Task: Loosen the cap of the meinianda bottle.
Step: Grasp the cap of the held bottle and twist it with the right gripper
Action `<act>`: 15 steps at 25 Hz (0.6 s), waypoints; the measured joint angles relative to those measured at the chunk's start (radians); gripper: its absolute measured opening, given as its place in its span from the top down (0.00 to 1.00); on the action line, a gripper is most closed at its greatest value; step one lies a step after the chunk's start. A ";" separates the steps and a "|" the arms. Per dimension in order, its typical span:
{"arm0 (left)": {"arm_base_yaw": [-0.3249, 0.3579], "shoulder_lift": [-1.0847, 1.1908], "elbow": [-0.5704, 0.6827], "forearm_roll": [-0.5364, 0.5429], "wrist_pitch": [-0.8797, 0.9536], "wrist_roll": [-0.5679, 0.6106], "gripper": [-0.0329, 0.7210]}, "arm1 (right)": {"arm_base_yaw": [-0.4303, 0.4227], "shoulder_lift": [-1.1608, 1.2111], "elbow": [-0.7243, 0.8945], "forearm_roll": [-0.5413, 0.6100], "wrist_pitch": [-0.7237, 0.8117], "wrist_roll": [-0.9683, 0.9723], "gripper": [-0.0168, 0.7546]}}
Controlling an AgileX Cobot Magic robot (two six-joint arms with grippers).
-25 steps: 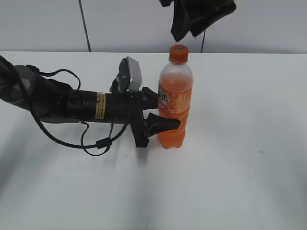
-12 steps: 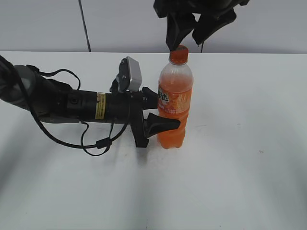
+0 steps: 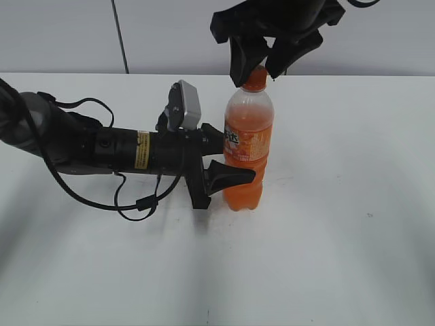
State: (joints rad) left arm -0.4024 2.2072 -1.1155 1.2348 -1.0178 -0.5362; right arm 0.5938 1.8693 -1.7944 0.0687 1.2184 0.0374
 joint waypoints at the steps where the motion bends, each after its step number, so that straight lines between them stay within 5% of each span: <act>1: 0.000 0.000 0.000 0.000 0.000 0.000 0.42 | 0.000 0.000 0.000 0.000 0.000 0.000 0.42; 7: 0.000 0.000 0.000 0.000 0.000 0.000 0.42 | 0.000 0.002 0.000 0.014 0.000 0.000 0.62; 10: 0.000 0.000 0.000 0.000 0.000 0.000 0.42 | 0.000 0.002 0.000 0.015 0.000 -0.037 0.62; 15: 0.000 0.000 0.000 0.004 0.000 0.000 0.42 | 0.000 0.002 0.000 0.020 0.000 -0.436 0.62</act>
State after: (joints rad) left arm -0.4024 2.2072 -1.1155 1.2392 -1.0178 -0.5362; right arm 0.5938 1.8713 -1.7944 0.0886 1.2184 -0.3982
